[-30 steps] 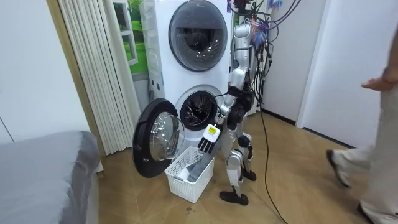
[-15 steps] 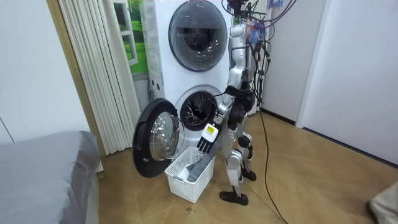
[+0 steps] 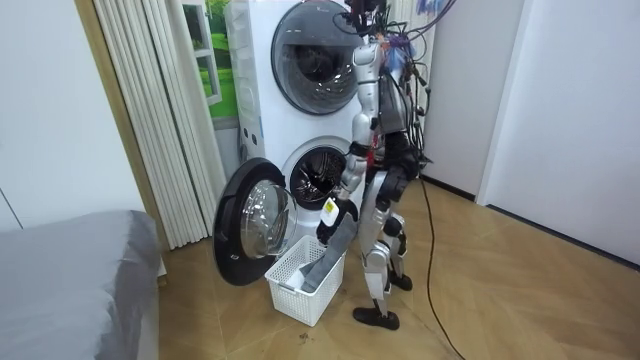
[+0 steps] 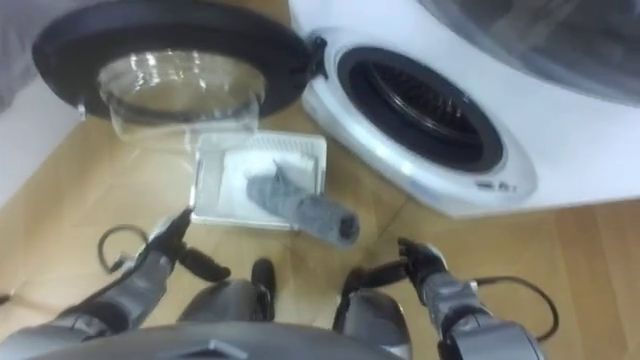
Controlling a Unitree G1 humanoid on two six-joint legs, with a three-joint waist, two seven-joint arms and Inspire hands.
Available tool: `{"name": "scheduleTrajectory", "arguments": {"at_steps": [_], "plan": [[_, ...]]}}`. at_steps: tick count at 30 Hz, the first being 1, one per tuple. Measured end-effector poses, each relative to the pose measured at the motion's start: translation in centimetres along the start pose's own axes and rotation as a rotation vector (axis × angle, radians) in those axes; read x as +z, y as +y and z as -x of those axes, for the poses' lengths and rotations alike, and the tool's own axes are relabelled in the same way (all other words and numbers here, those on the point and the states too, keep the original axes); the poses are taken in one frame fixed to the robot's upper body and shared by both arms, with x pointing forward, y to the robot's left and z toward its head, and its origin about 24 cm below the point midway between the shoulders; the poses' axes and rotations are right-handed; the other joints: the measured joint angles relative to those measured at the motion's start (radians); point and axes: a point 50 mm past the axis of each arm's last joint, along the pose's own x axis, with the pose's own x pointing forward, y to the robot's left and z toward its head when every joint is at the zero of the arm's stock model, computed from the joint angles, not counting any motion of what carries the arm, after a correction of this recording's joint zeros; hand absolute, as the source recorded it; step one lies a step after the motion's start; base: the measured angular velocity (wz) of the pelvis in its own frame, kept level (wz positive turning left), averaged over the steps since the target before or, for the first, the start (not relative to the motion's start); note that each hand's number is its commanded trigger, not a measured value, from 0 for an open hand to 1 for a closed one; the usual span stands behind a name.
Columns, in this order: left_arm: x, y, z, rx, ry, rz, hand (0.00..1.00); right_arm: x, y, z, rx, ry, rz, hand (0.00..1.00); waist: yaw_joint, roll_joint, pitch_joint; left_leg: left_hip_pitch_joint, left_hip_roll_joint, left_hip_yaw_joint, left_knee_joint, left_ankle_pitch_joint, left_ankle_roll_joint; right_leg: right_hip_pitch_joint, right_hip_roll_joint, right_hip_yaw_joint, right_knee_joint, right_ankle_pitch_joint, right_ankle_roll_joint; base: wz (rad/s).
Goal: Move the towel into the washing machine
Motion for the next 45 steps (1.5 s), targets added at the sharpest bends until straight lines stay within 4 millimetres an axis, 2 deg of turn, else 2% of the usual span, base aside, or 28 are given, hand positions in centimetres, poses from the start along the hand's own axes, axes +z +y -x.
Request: {"name": "scheduleTrajectory", "arguments": {"at_steps": [1, 2, 4, 5, 9, 10, 12, 15, 18, 22, 24, 27, 29, 35, 39, 45], "plan": [[0.5, 0.2, -0.2, 0.007, -0.012, -0.011, 0.0, 0.7, 0.1, -0.1, 0.0, -0.016, 0.007, 0.0, 0.001, -0.003, 0.0046, -0.015, 0.0, 0.002, 0.006, 0.001, 0.0, -0.019, -0.001, 0.007, 0.011, -0.001, -0.001, -0.11], [1.1, 0.4, -0.4, 0.018, -0.027, -0.038, 0.0, 1.6, 0.6, -0.2, 0.004, -0.038, 0.014, 0.0, 0.0, -0.01, 0.0173, -0.046, 0.001, 0.009, 0.026, 0.001, 0.001, -0.054, -0.003, 0.015, 0.034, -0.006, -0.008, -0.1], [2.7, 1.1, -0.8, 0.041, -0.073, -0.084, 0.0, 3.2, 0.9, -0.4, 0.004, -0.081, 0.032, 0.0, -0.01, -0.008, 0.0261, -0.116, 0.003, 0.011, 0.068, 0.001, 0.001, -0.122, -0.007, 0.016, 0.069, -0.009, -0.013, -0.04], [3.9, 1.3, -1.0, 0.057, -0.106, -0.102, 0.0, 4.2, 1.0, -0.4, -0.001, -0.115, 0.052, 0.0, -0.021, -0.004, 0.0341, -0.161, 0.004, 0.011, 0.094, 0.001, 0.002, -0.168, -0.011, 0.019, 0.099, -0.011, -0.016, 0.0], [6.9, 2.0, -1.3, 0.098, -0.201, -0.176, 0.0, 6.2, 1.8, -0.4, 0.005, -0.182, 0.106, 0.0, -0.027, -0.002, 0.0446, -0.313, 0.011, 0.012, 0.191, -0.003, 0.006, -0.328, -0.014, 0.048, 0.206, -0.026, -0.028, -0.03], [7.4, 2.3, -1.4, 0.11, -0.221, -0.194, 0.0, 6.4, 1.9, -0.4, 0.005, -0.19, 0.111, 0.0, -0.029, -0.001, 0.045, -0.34, 0.014, 0.011, 0.209, -0.003, 0.006, -0.354, -0.014, 0.049, 0.224, -0.029, -0.031, 0.0], [8.8, 3.0, -1.5, 0.148, -0.266, -0.239, 0.0, 7.4, 2.0, -0.3, -0.003, -0.232, 0.117, 0.0, -0.034, 0.002, 0.0485, -0.442, 0.02, 0.008, 0.29, -0.018, 0.004, -0.463, -0.015, 0.068, 0.317, -0.052, -0.039, 0.0], [10.2, 3.8, -1.5, 0.197, -0.314, -0.306, 0.0, 9.6, 1.6, -0.1, -0.015, -0.304, 0.139, 0.0, -0.05, 0.004, 0.0502, -0.561, 0.021, 0.004, 0.39, -0.038, 0.0, -0.592, -0.024, 0.086, 0.436, -0.085, -0.046, 0.0], [11.8, 4.8, -1.5, 0.257, -0.376, -0.379, 0.0, 11.6, 1.2, 0.1, -0.026, -0.354, 0.164, 0.0, -0.064, 0.004, 0.0504, -0.668, 0.027, 0.0, 0.47, -0.046, -0.009, -0.706, -0.028, 0.093, 0.527, -0.099, -0.056, 0.0], [13.1, 5.8, -1.3, 0.338, -0.448, -0.464, 0.0, 13.5, 1.5, 0.6, -0.025, -0.437, 0.2, 0.0, -0.085, 0.006, 0.0515, -0.781, 0.042, -0.011, 0.555, -0.055, -0.016, -0.816, -0.023, 0.096, 0.607, -0.108, -0.068, -0.04], [13.9, 6.2, -1.2, 0.38, -0.491, -0.503, 0.0, 14.2, 1.5, 0.8, -0.026, -0.474, 0.204, 0.0, -0.087, 0.006, 0.0515, -0.837, 0.058, -0.019, 0.612, -0.069, -0.021, -0.866, -0.011, 0.096, 0.648, -0.113, -0.076, -0.15], [15.0, 6.8, -0.9, 0.434, -0.537, -0.528, 0.0, 14.9, 1.3, 1.1, -0.025, -0.519, 0.2, 0.0, -0.095, 0.006, 0.0518, -0.889, 0.06, -0.032, 0.664, -0.082, -0.026, -0.915, -0.006, 0.096, 0.695, -0.123, -0.085, -0.1], [15.5, 7.3, -0.8, 0.464, -0.553, -0.533, 0.0, 15.4, 1.5, 1.3, -0.018, -0.542, 0.204, 0.0, -0.098, 0.006, 0.052, -0.916, 0.073, -0.038, 0.695, -0.093, -0.03, -0.939, 0.005, 0.095, 0.716, -0.126, -0.089, -0.12], [16.4, 8.1, -0.7, 0.506, -0.585, -0.568, 0.0, 16.5, 1.6, 1.6, -0.003, -0.579, 0.171, 0.0, -0.123, 0.006, 0.0521, -0.97, 0.076, -0.048, 0.782, -0.133, -0.038, -0.996, 0.004, 0.102, 0.806, -0.161, -0.108, -0.03], [16.5, 8.3, -0.5, 0.549, -0.618, -0.588, 0.0, 16.9, 2.0, 1.8, 0.025, -0.602, 0.139, 0.0, -0.144, 0.006, 0.0539, -0.986, 0.086, -0.052, 0.819, -0.159, -0.043, -1.008, 0.006, 0.098, 0.84, -0.185, -0.114, -0.01], [17.2, 8.8, -0.1, 0.625, -0.671, -0.576, 0.0, 17.2, 2.3, 1.9, 0.044, -0.619, 0.116, 0.0, -0.163, 0.001, 0.0573, -0.999, 0.089, -0.055, 0.854, -0.192, -0.047, -1.02, 0.006, 0.097, 0.872, -0.213, -0.119, -0.01]]}}
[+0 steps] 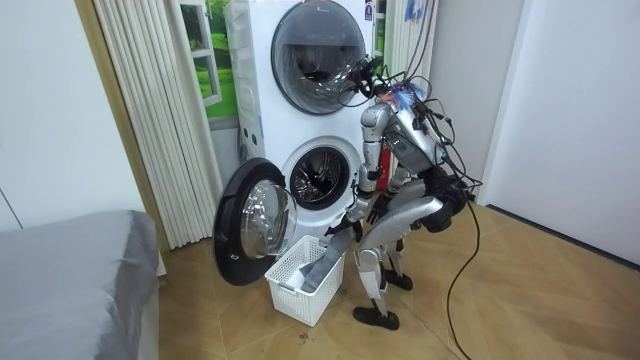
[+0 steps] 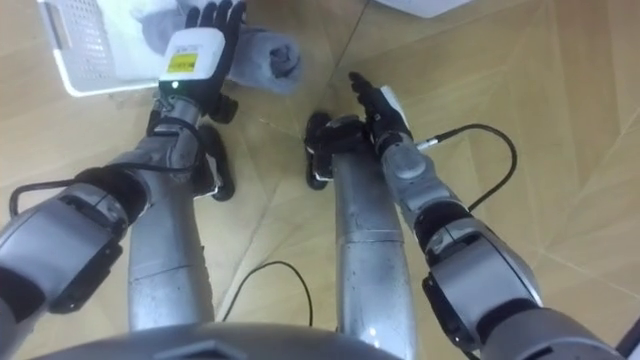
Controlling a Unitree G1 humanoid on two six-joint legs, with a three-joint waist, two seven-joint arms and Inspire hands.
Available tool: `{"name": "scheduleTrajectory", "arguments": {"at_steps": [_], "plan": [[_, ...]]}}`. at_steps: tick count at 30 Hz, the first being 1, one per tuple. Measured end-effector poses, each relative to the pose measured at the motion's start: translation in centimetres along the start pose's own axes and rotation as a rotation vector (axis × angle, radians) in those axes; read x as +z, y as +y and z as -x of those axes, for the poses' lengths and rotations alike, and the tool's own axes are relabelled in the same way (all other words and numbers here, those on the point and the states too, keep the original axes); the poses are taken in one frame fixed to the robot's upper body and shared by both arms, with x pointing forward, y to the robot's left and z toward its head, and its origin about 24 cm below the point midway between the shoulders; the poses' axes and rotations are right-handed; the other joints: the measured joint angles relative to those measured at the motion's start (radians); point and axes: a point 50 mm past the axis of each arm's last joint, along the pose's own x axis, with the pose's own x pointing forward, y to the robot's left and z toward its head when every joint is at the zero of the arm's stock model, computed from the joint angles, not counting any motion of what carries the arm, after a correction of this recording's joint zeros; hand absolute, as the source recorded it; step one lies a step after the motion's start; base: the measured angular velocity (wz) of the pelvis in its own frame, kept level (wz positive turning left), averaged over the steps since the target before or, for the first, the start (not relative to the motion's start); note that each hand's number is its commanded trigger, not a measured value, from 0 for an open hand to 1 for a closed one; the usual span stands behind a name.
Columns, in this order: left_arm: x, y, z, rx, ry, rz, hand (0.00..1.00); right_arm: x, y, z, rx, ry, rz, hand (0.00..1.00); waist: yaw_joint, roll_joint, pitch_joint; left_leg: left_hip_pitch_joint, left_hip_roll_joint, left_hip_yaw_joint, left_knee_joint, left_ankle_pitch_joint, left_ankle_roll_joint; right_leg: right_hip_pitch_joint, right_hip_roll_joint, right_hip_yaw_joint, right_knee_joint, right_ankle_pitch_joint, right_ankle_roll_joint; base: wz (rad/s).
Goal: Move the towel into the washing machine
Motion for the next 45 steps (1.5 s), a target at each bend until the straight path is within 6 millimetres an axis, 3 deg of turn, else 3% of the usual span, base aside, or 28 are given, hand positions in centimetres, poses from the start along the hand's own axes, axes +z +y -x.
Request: {"name": "scheduleTrajectory", "arguments": {"at_steps": [13, 14, 15, 16, 17, 18, 32, 45], "plan": [[0.4, 0.4, -0.1, 0.063, -0.037, 0.0, 0.0, 0.0, 0.1, 0.0, 0.005, 0.003, -0.027, 0.0, -0.007, -0.006, 0.0033, -0.01, 0.001, -0.001, 0.015, -0.033, 0.014, 0.0, 0.0, -0.001, -0.005, -0.024, 0.013, 0.0], [0.5, 0.3, -0.1, 0.063, -0.045, -0.001, 0.25, 0.0, 0.1, 0.0, 0.005, 0.003, -0.027, 0.0, -0.007, -0.007, 0.0042, -0.011, 0.001, -0.001, 0.015, -0.034, 0.015, 0.0, 0.0, -0.002, -0.007, -0.024, 0.014, 0.0], [0.6, 0.3, -0.1, 0.064, -0.052, -0.004, 0.67, 0.0, 0.1, 0.0, 0.005, 0.002, -0.027, 0.0, -0.008, -0.011, 0.0062, -0.011, 0.001, -0.001, 0.015, -0.036, 0.016, 0.0, 0.0, -0.002, -0.008, -0.025, 0.015, 0.0], [0.7, 0.3, -0.1, 0.064, -0.053, -0.004, 0.89, 0.0, 0.1, 0.0, 0.005, 0.002, -0.027, 0.0, -0.009, -0.013, 0.0073, -0.011, 0.001, -0.001, 0.015, -0.036, 0.016, 0.0, 0.0, -0.001, -0.009, -0.025, 0.015, 0.0], [0.7, 0.3, -0.1, 0.065, -0.052, -0.001, 0.89, 0.1, 0.1, -0.1, 0.004, 0.0, -0.027, 0.0, -0.012, -0.014, 0.0084, -0.012, -0.001, -0.001, 0.014, -0.037, 0.016, -0.001, 0.0, -0.001, -0.009, -0.026, 0.017, 0.0], [0.7, 0.4, -0.2, 0.065, -0.053, -0.001, 1.0, 0.3, 0.4, -0.2, 0.012, -0.004, -0.023, 0.0, -0.017, -0.016, 0.009, -0.014, -0.002, -0.001, 0.013, -0.037, 0.016, -0.001, 0.0, 0.0, -0.01, -0.027, 0.018, 0.0], [0.3, 0.0, -1.0, -0.233, -0.009, 0.052, 1.0, 1.2, 1.2, -0.6, 0.066, -0.012, -0.004, 0.0, -0.045, -0.035, 0.0095, -0.029, 0.0, -0.002, 0.028, -0.045, 0.019, -0.018, 0.006, 0.008, -0.002, -0.026, 0.021, -0.02], [0.6, -2.7, 0.8, -0.533, -0.046, 0.004, 1.0, 0.2, 1.6, -0.5, 0.077, 0.039, 0.015, 0.0, -0.039, -0.052, 0.0026, 0.06, -0.002, 0.016, -0.03, -0.041, 0.014, 0.051, 0.014, 0.027, -0.05, -0.021, 0.026, -0.01]]}}
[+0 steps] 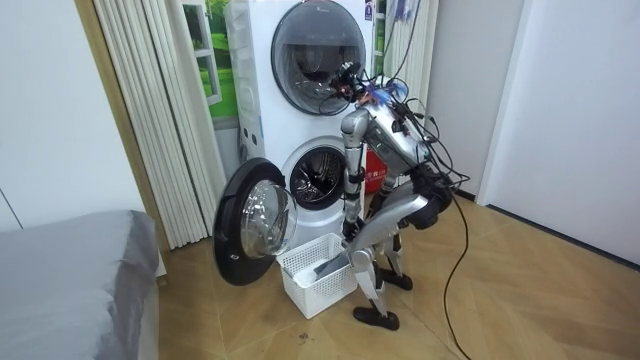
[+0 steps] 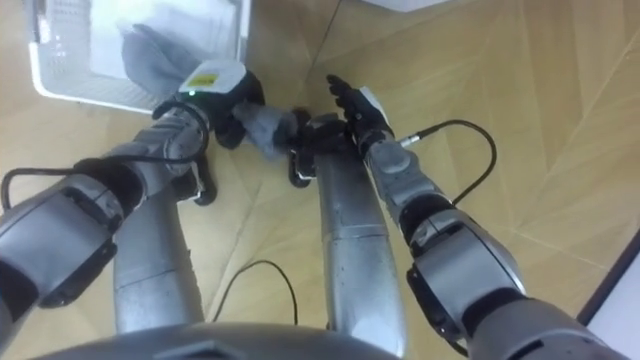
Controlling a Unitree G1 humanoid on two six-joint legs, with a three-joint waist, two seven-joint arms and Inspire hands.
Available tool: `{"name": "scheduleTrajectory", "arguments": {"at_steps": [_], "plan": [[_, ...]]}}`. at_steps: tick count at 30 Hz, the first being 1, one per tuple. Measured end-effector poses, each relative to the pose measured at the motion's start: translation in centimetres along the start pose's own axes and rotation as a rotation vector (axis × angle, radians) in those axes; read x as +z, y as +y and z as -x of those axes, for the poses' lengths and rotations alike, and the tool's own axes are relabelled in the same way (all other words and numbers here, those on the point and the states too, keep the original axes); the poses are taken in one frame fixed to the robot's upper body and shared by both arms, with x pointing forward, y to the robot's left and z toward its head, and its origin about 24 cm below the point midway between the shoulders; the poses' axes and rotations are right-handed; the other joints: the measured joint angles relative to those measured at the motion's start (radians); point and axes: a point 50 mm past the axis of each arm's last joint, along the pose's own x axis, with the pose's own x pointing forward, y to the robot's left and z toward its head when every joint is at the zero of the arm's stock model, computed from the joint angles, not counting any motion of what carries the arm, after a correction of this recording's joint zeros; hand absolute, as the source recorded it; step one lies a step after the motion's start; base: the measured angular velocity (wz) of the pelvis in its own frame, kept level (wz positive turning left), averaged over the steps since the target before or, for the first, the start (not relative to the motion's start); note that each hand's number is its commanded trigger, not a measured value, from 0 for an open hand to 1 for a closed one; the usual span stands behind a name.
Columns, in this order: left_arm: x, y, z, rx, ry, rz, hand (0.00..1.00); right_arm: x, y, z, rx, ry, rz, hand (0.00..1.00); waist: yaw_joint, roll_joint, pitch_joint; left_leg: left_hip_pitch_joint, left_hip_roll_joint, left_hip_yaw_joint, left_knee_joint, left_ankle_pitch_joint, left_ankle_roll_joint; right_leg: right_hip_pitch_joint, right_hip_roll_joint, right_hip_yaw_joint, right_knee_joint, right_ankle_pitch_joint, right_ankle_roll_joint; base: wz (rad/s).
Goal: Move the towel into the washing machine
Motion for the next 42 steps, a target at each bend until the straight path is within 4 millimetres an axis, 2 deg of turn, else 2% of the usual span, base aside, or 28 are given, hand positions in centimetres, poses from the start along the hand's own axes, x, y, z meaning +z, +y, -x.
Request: {"name": "scheduleTrajectory", "arguments": {"at_steps": [4, 10, 13, 15, 19, 21, 24, 28, 31, 34, 36, 40, 42], "plan": [[0.3, -1.1, 0.2, -0.035, -0.005, 0.017, 1.0, -1.2, 0.3, 0.3, 0.004, 0.047, -0.004, 0.0, 0.009, 0.001, -0.0007, 0.08, 0.001, 0.008, -0.045, 0.002, 0.0, 0.078, -0.002, -0.001, -0.045, 0.004, 0.002, 0.0], [0.9, -2.8, 0.5, -0.072, -0.01, 0.038, 1.0, -3.4, 0.6, 0.9, 0.02, 0.127, 0.004, 0.0, 0.05, 0.014, -0.0093, 0.227, 0.0, 0.039, -0.164, 0.033, 0.007, 0.217, -0.008, -0.002, -0.162, 0.037, 0.01, -0.03], [1.1, -3.1, 0.6, -0.063, -0.017, 0.035, 1.0, -4.3, 0.6, 1.3, 0.018, 0.154, -0.002, 0.0, 0.077, 0.023, -0.0131, 0.3, -0.001, 0.049, -0.217, 0.046, 0.009, 0.288, -0.006, -0.007, -0.215, 0.049, 0.015, 0.01], [1.1, -3.3, 0.7, -0.045, -0.014, 0.044, 1.0, -4.6, 1.0, 1.5, 0.025, 0.162, -0.01, 0.0, 0.095, 0.041, -0.0144, 0.359, -0.001, 0.049, -0.253, 0.051, 0.009, 0.355, 0.001, -0.014, -0.261, 0.061, 0.019, 0.0], [1.1, -3.2, 0.7, 0.011, -0.004, 0.084, 1.0, -4.7, 1.0, 1.6, 0.026, 0.157, -0.007, 0.0, 0.11, 0.06, -0.0138, 0.446, -0.018, 0.055, -0.321, 0.072, 0.017, 0.441, -0.008, -0.017, -0.323, 0.075, 0.032, 0.09], [1.1, -3.0, 0.8, 0.067, -0.004, 0.116, 1.0, -5.0, 0.9, 1.8, 0.021, 0.144, -0.003, 0.0, 0.12, 0.061, -0.0147, 0.49, -0.034, 0.055, -0.361, 0.084, 0.021, 0.484, -0.021, -0.025, -0.349, 0.079, 0.035, 0.16], [0.8, -2.7, 1.1, 0.141, 0.002, 0.166, 1.0, -5.0, 0.4, 2.0, 0.013, 0.136, 0.018, 0.0, 0.126, 0.063, -0.0144, 0.518, -0.044, 0.054, -0.379, 0.09, 0.025, 0.514, -0.037, -0.04, -0.363, 0.08, 0.037, 0.12], [0.9, -1.8, 1.2, 0.246, -0.002, 0.25, 1.0, -5.2, -0.3, 2.1, -0.004, 0.139, 0.029, 0.0, 0.128, 0.064, -0.0147, 0.539, -0.049, 0.052, -0.387, 0.094, 0.03, 0.543, -0.048, -0.059, -0.377, 0.08, 0.039, 0.09], [0.9, -1.4, 1.5, 0.318, 0.002, 0.352, 1.0, -4.8, -0.4, 2.2, -0.007, 0.105, 0.032, 0.0, 0.129, 0.067, -0.0161, 0.55, -0.05, 0.05, -0.396, 0.095, 0.031, 0.559, -0.049, -0.067, -0.382, 0.081, 0.04, 0.05], [0.9, -0.9, 1.8, 0.374, 0.017, 0.548, 1.0, -4.8, -0.3, 2.3, 0.0, 0.091, 0.041, 0.0, 0.135, 0.073, -0.019, 0.549, -0.05, 0.046, -0.391, 0.095, 0.031, 0.56, -0.05, -0.069, -0.378, 0.081, 0.04, 0.03], [1.2, -0.8, 1.9, 0.374, 0.021, 0.746, 1.0, -5.5, -0.1, 2.7, 0.002, 0.104, 0.043, 0.0, 0.15, 0.084, -0.0284, 0.549, -0.052, 0.046, -0.393, 0.1, 0.033, 0.561, -0.052, -0.068, -0.377, 0.081, 0.04, 0.0], [0.9, -1.3, 2.2, 0.318, 0.026, 1.064, 1.0, -5.8, 0.3, 2.9, 0.022, 0.104, 0.034, 0.0, 0.156, 0.084, -0.0332, 0.558, -0.054, 0.05, -0.397, 0.109, 0.032, 0.565, -0.055, -0.061, -0.374, 0.082, 0.041, 0.01], [0.8, -2.0, 2.4, 0.254, 0.018, 1.279, 1.0, -5.9, 0.7, 2.9, 0.039, 0.105, 0.051, 0.0, 0.152, 0.076, -0.0383, 0.554, -0.052, 0.046, -0.391, 0.112, 0.03, 0.564, -0.05, -0.062, -0.372, 0.083, 0.042, 0.04]]}}
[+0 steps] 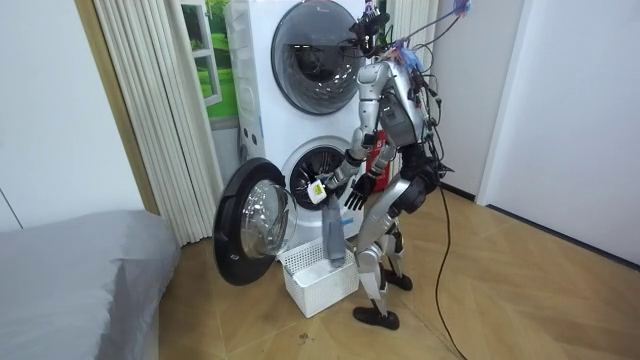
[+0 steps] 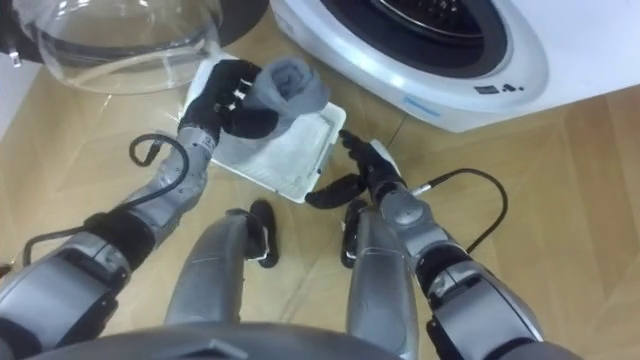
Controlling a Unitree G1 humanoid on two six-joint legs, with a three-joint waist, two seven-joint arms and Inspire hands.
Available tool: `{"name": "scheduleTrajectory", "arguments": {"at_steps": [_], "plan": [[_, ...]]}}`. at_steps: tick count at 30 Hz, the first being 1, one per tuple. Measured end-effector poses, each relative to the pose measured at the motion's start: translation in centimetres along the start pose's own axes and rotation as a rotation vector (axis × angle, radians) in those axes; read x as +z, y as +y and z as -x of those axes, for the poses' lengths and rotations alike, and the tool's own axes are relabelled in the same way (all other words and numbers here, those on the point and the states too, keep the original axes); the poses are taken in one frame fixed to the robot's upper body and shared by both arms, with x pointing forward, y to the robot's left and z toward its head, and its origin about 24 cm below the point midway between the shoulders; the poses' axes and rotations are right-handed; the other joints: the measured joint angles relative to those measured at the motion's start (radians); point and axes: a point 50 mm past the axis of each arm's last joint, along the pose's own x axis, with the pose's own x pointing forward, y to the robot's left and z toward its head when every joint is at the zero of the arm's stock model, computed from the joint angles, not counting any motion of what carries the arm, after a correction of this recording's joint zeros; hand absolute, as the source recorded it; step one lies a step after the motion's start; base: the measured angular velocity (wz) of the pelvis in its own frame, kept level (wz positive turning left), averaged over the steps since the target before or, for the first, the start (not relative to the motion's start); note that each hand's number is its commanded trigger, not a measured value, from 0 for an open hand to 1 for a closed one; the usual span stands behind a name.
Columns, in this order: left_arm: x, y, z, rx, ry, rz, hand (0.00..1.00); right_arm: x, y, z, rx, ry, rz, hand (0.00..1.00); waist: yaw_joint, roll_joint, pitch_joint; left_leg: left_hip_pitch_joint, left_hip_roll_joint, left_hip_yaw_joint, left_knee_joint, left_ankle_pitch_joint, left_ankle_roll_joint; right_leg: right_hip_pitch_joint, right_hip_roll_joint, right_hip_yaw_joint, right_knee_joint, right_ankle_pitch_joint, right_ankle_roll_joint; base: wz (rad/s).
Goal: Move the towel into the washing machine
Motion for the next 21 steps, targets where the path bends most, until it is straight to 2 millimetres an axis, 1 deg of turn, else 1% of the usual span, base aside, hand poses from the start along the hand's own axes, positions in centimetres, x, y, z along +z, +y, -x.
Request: {"name": "scheduleTrajectory", "arguments": {"at_steps": [1, 2, 4, 5, 6, 7, 9, 10, 11, 12, 15, 21], "plan": [[-0.2, -0.1, 0.1, -0.016, 0.009, 0.048, 1.0, -0.1, 0.1, 0.0, 0.003, 0.001, -0.001, 0.0, 0.0, -0.003, -0.0019, -0.001, 0.0, -0.003, 0.002, 0.001, -0.001, 0.0, 0.001, -0.001, 0.0, 0.0, 0.0, 0.05], [-0.4, -0.3, 0.2, -0.054, 0.024, 0.137, 1.0, -0.2, 0.2, 0.1, 0.007, 0.005, -0.004, 0.0, 0.001, -0.006, -0.0048, -0.001, 0.0, -0.009, 0.005, 0.002, -0.003, 0.004, 0.002, -0.004, -0.003, 0.002, 0.001, 0.08], [-0.5, -0.6, 0.3, -0.109, 0.034, 0.235, 1.0, -0.4, 0.1, 0.2, 0.008, 0.007, -0.018, 0.0, 0.0, -0.006, -0.0073, 0.0, 0.001, -0.022, 0.006, 0.003, -0.003, 0.017, 0.002, -0.021, -0.009, 0.005, -0.001, 0.11], [-0.5, -1.1, 0.3, -0.148, 0.035, 0.317, 1.0, -0.5, 0.2, 0.2, 0.009, 0.009, -0.022, 0.0, -0.001, -0.009, -0.0105, 0.003, 0.001, -0.023, 0.004, 0.003, -0.002, 0.023, 0.003, -0.022, -0.01, 0.006, 0.0, 0.07], [-0.5, -1.3, 0.4, -0.18, 0.034, 0.396, 1.0, -0.5, 0.4, 0.2, 0.019, 0.01, -0.026, 0.0, -0.001, -0.012, -0.017, 0.004, 0.001, -0.023, 0.002, 0.004, -0.001, 0.025, 0.005, -0.021, -0.013, 0.008, 0.002, 0.04], [-0.5, -1.4, 0.4, -0.193, 0.033, 0.432, 1.0, -0.4, 0.5, 0.2, 0.022, 0.009, -0.023, 0.0, -0.004, -0.013, -0.02, 0.005, 0.0, -0.023, 0.0, 0.005, -0.001, 0.026, 0.004, -0.023, -0.016, 0.01, 0.002, 0.0], [-0.6, -1.7, 0.5, -0.249, 0.037, 0.532, 1.0, -0.1, 0.5, 0.2, 0.027, -0.006, -0.02, 0.0, -0.015, -0.017, -0.0233, 0.015, -0.002, -0.026, -0.013, 0.012, 0.0, 0.041, 0.006, -0.026, -0.032, 0.018, 0.005, 0.02], [-0.6, -1.7, 0.5, -0.263, 0.04, 0.55, 1.0, -0.1, 0.5, 0.1, 0.031, -0.009, -0.023, 0.0, -0.016, -0.018, -0.0243, 0.018, -0.002, -0.026, -0.016, 0.013, 0.0, 0.043, 0.008, -0.026, -0.035, 0.02, 0.005, 0.0], [-0.6, -1.8, 0.6, -0.289, 0.043, 0.583, 1.0, 0.2, 0.9, 0.0, 0.048, -0.018, -0.03, 0.0, -0.016, -0.016, -0.0252, 0.022, 0.001, -0.027, -0.023, 0.017, 0.0, 0.049, 0.013, -0.027, -0.048, 0.026, 0.006, -0.06], [-0.6, -1.9, 0.6, -0.314, 0.042, 0.604, 1.0, 0.3, 0.9, 0.0, 0.054, -0.019, -0.033, 0.0, -0.011, -0.014, -0.0265, 0.024, 0.002, -0.032, -0.027, 0.02, -0.002, 0.054, 0.019, -0.027, -0.061, 0.033, 0.006, -0.05], [-0.6, -2.2, 0.8, -0.382, 0.05, 0.658, 1.0, 0.3, 0.8, 0.0, 0.053, -0.003, -0.037, 0.0, -0.005, -0.014, -0.0264, 0.026, 0.002, -0.033, -0.03, 0.021, -0.002, 0.055, 0.019, -0.029, -0.063, 0.035, 0.005, 0.0], [-0.7, -2.7, 1.0, -0.477, 0.076, 0.708, 1.0, 0.0, 0.5, -0.1, 0.046, 0.035, -0.02, 0.0, 0.002, -0.013, -0.026, 0.018, 0.006, -0.035, -0.043, 0.024, -0.004, 0.053, 0.024, -0.036, -0.085, 0.043, 0.002, 0.0]]}}
